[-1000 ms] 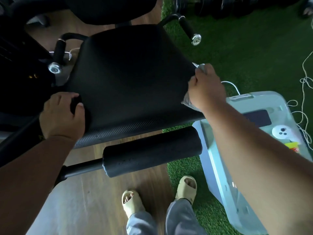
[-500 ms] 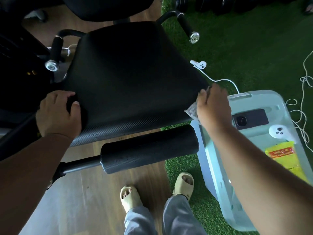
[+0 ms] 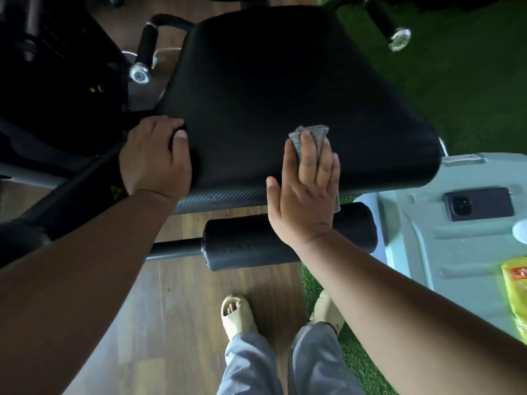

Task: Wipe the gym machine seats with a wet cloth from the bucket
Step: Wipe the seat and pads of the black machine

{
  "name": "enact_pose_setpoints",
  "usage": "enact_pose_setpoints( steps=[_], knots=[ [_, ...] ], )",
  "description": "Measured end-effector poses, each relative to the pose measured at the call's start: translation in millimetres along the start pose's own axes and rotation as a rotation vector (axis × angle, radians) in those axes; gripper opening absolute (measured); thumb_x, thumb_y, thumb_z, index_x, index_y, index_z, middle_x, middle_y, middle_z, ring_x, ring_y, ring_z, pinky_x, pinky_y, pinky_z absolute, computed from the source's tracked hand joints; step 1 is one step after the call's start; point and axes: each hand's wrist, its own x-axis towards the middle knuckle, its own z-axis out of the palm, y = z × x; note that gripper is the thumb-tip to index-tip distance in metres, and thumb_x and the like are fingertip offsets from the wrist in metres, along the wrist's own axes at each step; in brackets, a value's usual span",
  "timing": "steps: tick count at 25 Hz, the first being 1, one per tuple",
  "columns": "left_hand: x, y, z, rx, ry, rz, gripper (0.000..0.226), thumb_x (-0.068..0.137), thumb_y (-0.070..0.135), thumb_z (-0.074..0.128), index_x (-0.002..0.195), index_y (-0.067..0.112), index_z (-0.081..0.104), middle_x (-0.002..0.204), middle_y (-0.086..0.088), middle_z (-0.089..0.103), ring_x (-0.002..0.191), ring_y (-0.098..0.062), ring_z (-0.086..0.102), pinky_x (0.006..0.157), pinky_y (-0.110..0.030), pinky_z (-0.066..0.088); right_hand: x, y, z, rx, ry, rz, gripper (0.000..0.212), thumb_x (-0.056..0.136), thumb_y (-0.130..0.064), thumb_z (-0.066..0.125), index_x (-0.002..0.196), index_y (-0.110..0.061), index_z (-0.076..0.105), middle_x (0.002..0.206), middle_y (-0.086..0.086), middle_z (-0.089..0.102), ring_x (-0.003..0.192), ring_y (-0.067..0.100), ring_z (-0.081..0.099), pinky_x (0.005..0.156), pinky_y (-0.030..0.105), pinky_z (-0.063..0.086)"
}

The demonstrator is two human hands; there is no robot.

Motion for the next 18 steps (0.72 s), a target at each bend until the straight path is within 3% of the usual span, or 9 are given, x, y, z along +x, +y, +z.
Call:
enact_pose_setpoints(
  steps=[3, 7, 10, 12, 14, 16, 18],
  knots=[
    [1.9, -5.5, 0.3, -0.057, -0.014, -0.017, 0.049, 0.094, 0.040, 0.032, 0.124, 0.021, 0.066, 0.134, -0.002, 0.059, 0.122, -0.024, 0.052, 0.099, -0.037, 0.039, 3.9, -49.8, -3.0, 0.010, -0.085, 0.009, 0.069, 0.094, -0.040, 0.040, 0.154, -0.007, 0.031, 0.166, 0.016, 0.012, 0.150, 0.043, 0.008, 0.122, 0.047, -0.005],
    [3.4, -8.3, -4.1, -0.141, -0.068, -0.040, 0.052, 0.094, 0.039, 0.028, 0.125, 0.025, 0.067, 0.139, 0.003, 0.057, 0.128, -0.018, 0.050, 0.105, -0.035, 0.037, -3.0, -111.6, -13.8, 0.069, -0.309, -0.272, 0.085, 0.088, -0.031, 0.052, 0.159, -0.012, 0.009, 0.166, 0.010, -0.011, 0.152, 0.035, -0.014, 0.122, 0.043, -0.015],
    [1.7, -9.3, -19.4, -0.516, -0.034, -0.176, 0.038, 0.094, 0.032, 0.038, 0.113, 0.030, 0.071, 0.129, 0.011, 0.062, 0.121, -0.007, 0.053, 0.108, -0.036, 0.038, 7.9, -110.9, -34.9, 0.222, -0.429, -0.326, 0.086, 0.090, -0.013, 0.057, 0.160, -0.017, 0.008, 0.167, 0.003, -0.015, 0.152, 0.029, -0.018, 0.124, 0.042, -0.006],
    [-12.2, -5.5, -32.3, -0.529, 0.138, -0.080, 0.031, 0.091, 0.023, 0.046, 0.109, 0.023, 0.072, 0.123, 0.007, 0.062, 0.118, -0.012, 0.054, 0.106, -0.038, 0.039, 24.0, -83.5, -50.4, 0.243, -0.517, -0.398, 0.090, 0.093, -0.006, 0.057, 0.161, -0.023, 0.001, 0.168, -0.006, -0.013, 0.154, 0.024, -0.012, 0.125, 0.040, 0.007],
    [-38.8, 8.8, -33.7, -0.450, 0.216, 0.102, 0.029, 0.086, 0.012, 0.053, 0.109, 0.015, 0.071, 0.119, -0.001, 0.063, 0.116, -0.020, 0.056, 0.102, -0.037, 0.039, 40.1, -54.4, -59.2, 0.063, -0.491, -0.506, 0.089, 0.097, -0.021, 0.059, 0.160, -0.031, -0.004, 0.167, -0.013, -0.007, 0.155, 0.022, -0.003, 0.124, 0.045, 0.008],
    [-67.4, 30.8, -25.8, -0.426, 0.102, 0.229, 0.038, 0.084, 0.009, 0.052, 0.119, 0.010, 0.067, 0.125, -0.007, 0.063, 0.121, -0.024, 0.054, 0.106, -0.036, 0.038, 50.4, -37.1, -62.8, -0.044, -0.447, -0.482, 0.093, 0.092, -0.045, 0.064, 0.159, -0.033, 0.001, 0.167, -0.014, 0.005, 0.155, 0.020, 0.006, 0.124, 0.049, 0.006],
    [-87.9, 50.6, -8.8, -0.275, -0.035, 0.228, 0.046, 0.092, 0.019, 0.046, 0.136, 0.012, 0.056, 0.143, -0.006, 0.052, 0.139, -0.023, 0.040, 0.115, -0.041, 0.031, 61.5, -22.0, -65.6, -0.019, -0.429, -0.423, 0.094, 0.086, -0.055, 0.068, 0.158, -0.027, 0.016, 0.165, -0.007, 0.022, 0.153, 0.019, 0.015, 0.124, 0.049, 0.008]
  ],
)
